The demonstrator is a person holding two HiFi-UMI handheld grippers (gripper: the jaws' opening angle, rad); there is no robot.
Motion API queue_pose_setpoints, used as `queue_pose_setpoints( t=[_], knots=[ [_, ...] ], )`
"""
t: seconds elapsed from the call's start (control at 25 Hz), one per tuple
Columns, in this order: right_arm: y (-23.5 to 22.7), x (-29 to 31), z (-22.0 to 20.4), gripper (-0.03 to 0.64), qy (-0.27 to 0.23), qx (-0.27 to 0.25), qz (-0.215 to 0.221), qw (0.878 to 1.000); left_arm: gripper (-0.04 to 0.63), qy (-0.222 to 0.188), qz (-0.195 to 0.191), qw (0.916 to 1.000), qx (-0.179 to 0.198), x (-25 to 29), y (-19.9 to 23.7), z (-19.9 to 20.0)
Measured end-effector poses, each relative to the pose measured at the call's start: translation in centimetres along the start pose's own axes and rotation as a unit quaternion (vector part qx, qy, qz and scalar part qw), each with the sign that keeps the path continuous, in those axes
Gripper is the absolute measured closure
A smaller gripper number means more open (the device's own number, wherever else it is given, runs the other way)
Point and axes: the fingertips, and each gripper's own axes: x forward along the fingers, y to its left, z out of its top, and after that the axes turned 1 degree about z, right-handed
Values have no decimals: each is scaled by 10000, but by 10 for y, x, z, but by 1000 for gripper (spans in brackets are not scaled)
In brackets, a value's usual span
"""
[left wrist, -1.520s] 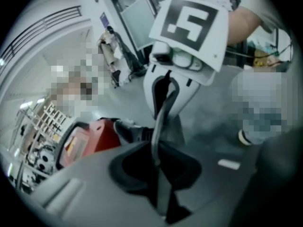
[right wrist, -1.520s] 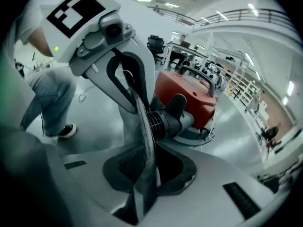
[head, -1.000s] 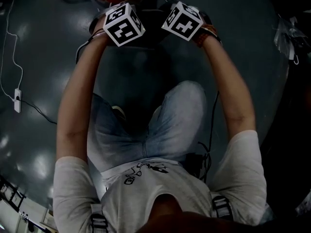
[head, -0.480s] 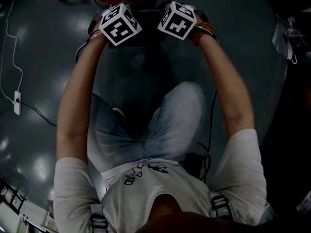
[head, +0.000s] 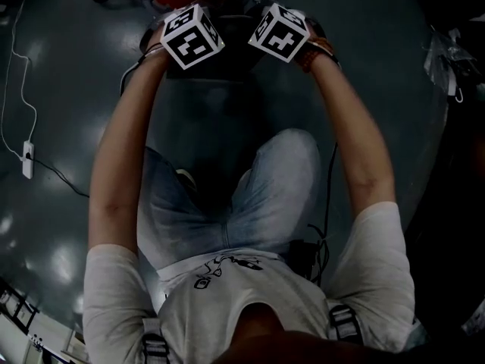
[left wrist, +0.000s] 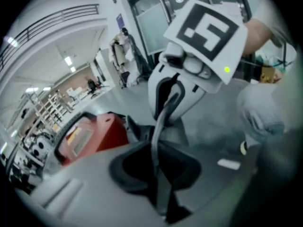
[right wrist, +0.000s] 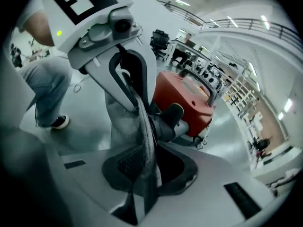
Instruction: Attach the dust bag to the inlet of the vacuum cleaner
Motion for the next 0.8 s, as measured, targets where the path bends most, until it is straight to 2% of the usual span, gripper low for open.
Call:
queue_pose_setpoints(
  t=[0.08,0.12,0.2,0.32,0.4,0.44,0.56,0.64,0.72,0.8],
  knots=[
    [-1,0,8,552,201,-555,-124,9982,551,-169,-18,9990,-404,-4,0,-8],
    [-2,0,9,551,213,-627,-129,9977,552,-204,-11,9987,-473,-4,0,-8],
    [-4,0,5,551,38,-287,-51,9996,552,-113,15,9995,-295,-2,1,-4],
    [-6,4,-6,552,-384,680,176,9968,551,140,97,9995,249,5,7,8],
    [-6,6,-7,551,-472,933,262,9942,551,195,115,9988,425,7,10,10],
    [-7,6,-6,551,-403,859,245,9952,552,170,100,9991,387,6,10,9],
    [-7,4,4,551,-71,176,84,9998,555,-15,74,9999,-91,0,11,-1],
    [-8,4,9,548,44,-146,55,9999,557,-37,41,9996,-271,-3,11,-6],
    [-10,4,8,548,-4,-41,127,9999,557,33,39,9998,-176,-3,11,-3],
    [-11,4,3,548,-194,369,240,9988,558,133,111,9998,63,0,14,4]
  ],
)
